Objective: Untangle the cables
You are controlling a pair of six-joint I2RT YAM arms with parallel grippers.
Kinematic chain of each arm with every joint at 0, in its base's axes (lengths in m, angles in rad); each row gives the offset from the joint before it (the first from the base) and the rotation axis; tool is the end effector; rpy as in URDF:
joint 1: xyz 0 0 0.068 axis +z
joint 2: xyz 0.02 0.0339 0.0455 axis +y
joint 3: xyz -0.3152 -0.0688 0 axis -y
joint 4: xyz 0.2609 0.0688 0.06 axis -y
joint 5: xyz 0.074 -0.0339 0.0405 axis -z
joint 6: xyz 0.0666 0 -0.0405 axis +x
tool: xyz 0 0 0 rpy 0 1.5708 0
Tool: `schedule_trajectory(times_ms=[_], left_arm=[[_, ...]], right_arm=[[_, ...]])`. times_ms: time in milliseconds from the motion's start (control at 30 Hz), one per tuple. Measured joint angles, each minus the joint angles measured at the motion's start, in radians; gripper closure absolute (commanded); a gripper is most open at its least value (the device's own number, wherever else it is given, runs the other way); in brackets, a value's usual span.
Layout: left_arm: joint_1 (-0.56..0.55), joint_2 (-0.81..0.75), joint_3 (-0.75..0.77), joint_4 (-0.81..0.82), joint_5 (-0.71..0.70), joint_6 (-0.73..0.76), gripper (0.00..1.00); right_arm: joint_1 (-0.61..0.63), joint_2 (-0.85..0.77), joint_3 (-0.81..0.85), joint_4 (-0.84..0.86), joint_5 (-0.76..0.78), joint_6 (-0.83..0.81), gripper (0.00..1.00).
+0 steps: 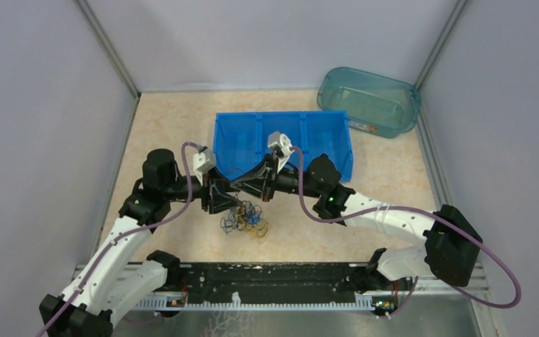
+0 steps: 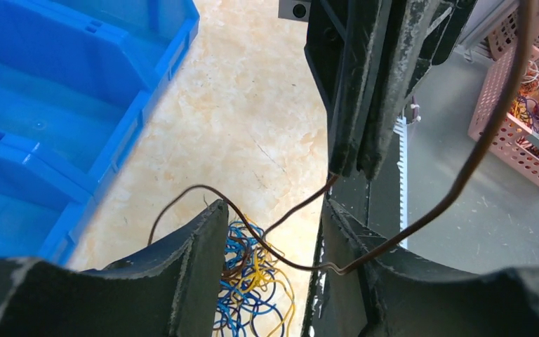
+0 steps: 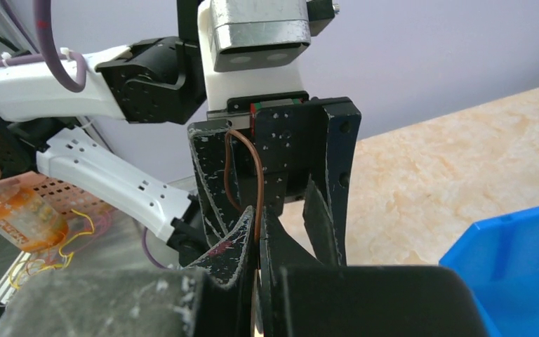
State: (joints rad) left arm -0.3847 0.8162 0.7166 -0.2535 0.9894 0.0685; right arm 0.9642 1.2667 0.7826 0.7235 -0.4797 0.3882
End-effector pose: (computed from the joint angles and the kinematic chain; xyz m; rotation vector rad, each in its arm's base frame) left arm 0.1399 -0.1167 0.3387 1.0621 1.5989 -1.1543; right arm 0.1536 0.2753 0.3775 -0.8438 1.2606 1.4305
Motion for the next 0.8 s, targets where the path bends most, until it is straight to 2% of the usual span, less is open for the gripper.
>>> schedule_trajectory(times_ms=[33, 200, 267, 333, 433, 500, 633, 800], left_arm=[[-0.002, 0.0, 0.0, 0.008, 0.001, -0.008, 0.48], [-0.009, 0.0, -0.002, 0.047, 0.017, -0.062, 0.87], [-0.013, 0.0, -0.002, 0.054, 0.026, -0.081, 0.99], [-0.014, 0.0, -0.002, 0.054, 0.032, -0.087, 1.0], [-0.017, 0.0, -0.002, 0.046, 0.034, -0.085, 1.0], [-0.018, -0.002, -0.002, 0.032, 0.03, -0.076, 1.0], [-0.018, -0.02, 0.003, 0.018, 0.007, -0.064, 1.0], [-0.018, -0.024, 0.072, 0.013, -0.009, -0.071, 1.0]], right_arm=[[0.002, 0.002, 0.001, 0.006, 0.0, 0.004, 1.0], [0.01, 0.032, 0.005, 0.038, -0.001, 0.026, 1.0], [0.011, 0.044, 0.005, 0.044, 0.0, 0.034, 1.0], [0.011, 0.047, 0.005, 0.047, 0.0, 0.04, 0.87], [0.011, 0.047, 0.005, 0.049, 0.003, 0.051, 0.52], [0.012, 0.04, 0.005, 0.048, 0.013, 0.047, 0.38], [0.015, -0.022, -0.032, 0.035, 0.043, 0.037, 0.29], [0.014, -0.188, -0.176, 0.026, 0.101, 0.012, 0.28]])
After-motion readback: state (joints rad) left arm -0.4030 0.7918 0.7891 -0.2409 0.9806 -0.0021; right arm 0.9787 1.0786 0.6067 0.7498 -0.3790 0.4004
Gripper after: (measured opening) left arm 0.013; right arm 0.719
